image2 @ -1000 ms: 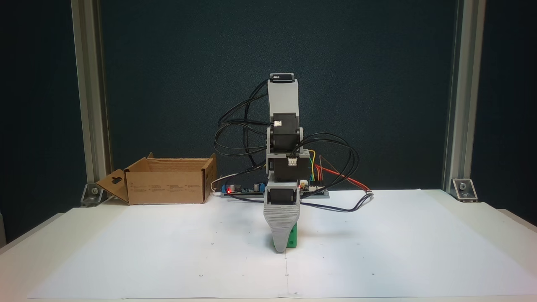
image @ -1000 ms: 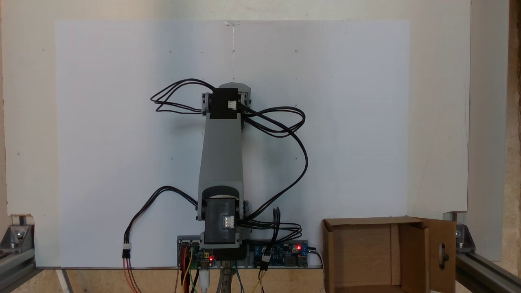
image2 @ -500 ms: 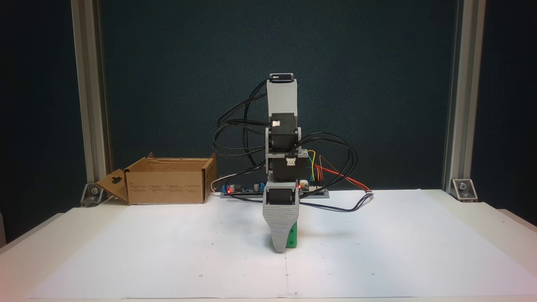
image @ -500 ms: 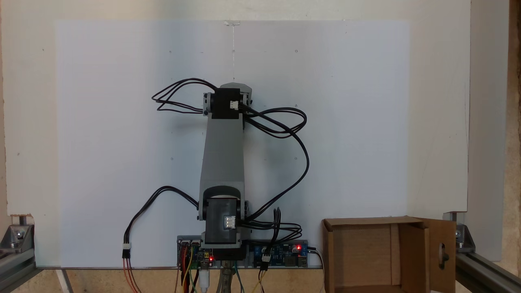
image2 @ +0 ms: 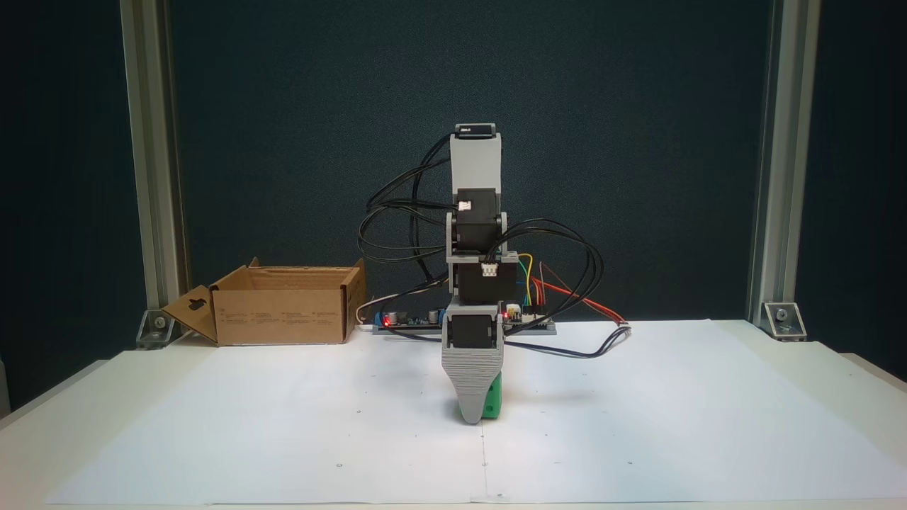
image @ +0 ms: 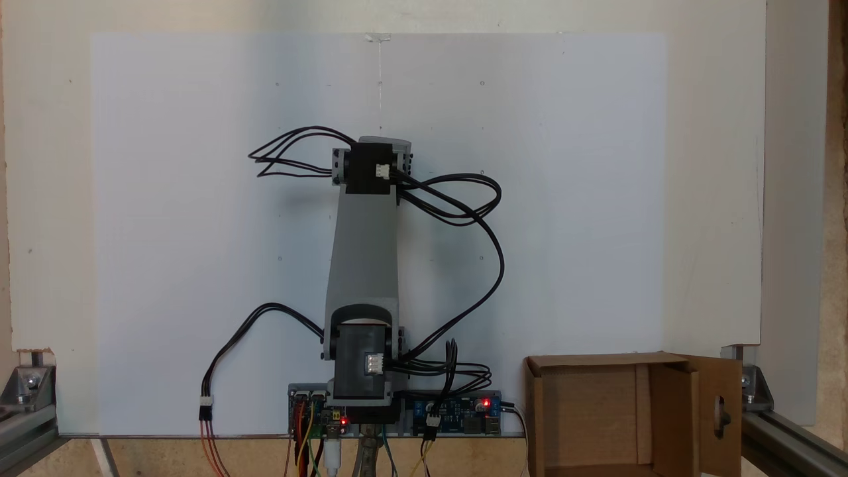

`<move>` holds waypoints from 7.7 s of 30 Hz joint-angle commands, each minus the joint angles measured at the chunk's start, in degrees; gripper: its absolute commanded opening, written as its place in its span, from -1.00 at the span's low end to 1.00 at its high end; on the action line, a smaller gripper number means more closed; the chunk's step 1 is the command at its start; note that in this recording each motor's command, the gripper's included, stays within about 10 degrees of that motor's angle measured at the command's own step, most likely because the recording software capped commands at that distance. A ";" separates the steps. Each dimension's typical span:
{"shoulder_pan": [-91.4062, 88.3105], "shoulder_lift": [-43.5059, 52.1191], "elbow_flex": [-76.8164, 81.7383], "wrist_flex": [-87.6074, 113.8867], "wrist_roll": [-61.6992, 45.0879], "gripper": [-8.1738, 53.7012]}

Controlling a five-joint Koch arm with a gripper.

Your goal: Grasp a green dice and put it in the bin.

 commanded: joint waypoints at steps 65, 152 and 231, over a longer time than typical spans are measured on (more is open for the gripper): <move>104.24 -3.78 -40.34 27.33 -32.43 -0.36; 2.90 46.58 35.33 -69.35 -2.11 0.74; 3.34 48.25 66.09 -106.44 -2.02 0.72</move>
